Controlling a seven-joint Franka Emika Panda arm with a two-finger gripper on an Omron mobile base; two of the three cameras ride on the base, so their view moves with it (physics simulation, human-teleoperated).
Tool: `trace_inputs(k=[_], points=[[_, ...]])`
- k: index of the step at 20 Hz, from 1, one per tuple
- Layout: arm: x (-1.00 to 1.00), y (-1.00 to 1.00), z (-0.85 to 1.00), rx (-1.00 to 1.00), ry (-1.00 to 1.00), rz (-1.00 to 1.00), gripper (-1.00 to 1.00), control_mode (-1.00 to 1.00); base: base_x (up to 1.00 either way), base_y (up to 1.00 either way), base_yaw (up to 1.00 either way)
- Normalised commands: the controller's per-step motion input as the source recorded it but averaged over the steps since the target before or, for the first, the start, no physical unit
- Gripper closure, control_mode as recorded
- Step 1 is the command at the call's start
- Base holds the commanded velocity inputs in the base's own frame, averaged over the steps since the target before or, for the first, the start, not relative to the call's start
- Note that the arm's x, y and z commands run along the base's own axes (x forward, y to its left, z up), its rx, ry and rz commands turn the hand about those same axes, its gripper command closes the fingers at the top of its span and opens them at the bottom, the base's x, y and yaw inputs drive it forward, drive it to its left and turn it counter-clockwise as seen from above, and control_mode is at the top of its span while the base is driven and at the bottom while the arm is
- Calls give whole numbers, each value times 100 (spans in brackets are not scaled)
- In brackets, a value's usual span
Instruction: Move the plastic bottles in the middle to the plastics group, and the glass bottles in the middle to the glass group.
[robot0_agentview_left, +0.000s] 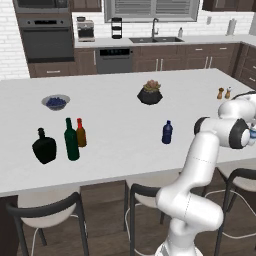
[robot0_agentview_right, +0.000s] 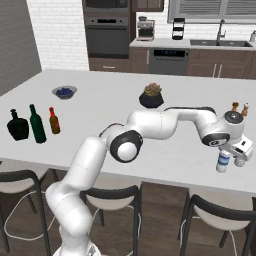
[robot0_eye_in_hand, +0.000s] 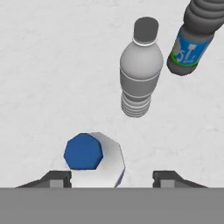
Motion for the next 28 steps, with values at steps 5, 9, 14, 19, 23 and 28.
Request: trace_inputs(k=[5,9,14,19,23,28], points=[[0,9,0,0,0,0,-100,-100,0,0,0],[-19,15,14,0,-1,0,-100,-100,0,0,0],[-63,46,24,0,0,0,-100,-100,0,0,0],[-60,95,10,-1,0,0,-100,-100,0,0,0],[-4,100,17,-6,-4,0,-100,-100,0,0,0],[1,100,16,-4,1,6,-100,-100,0,0,0]])
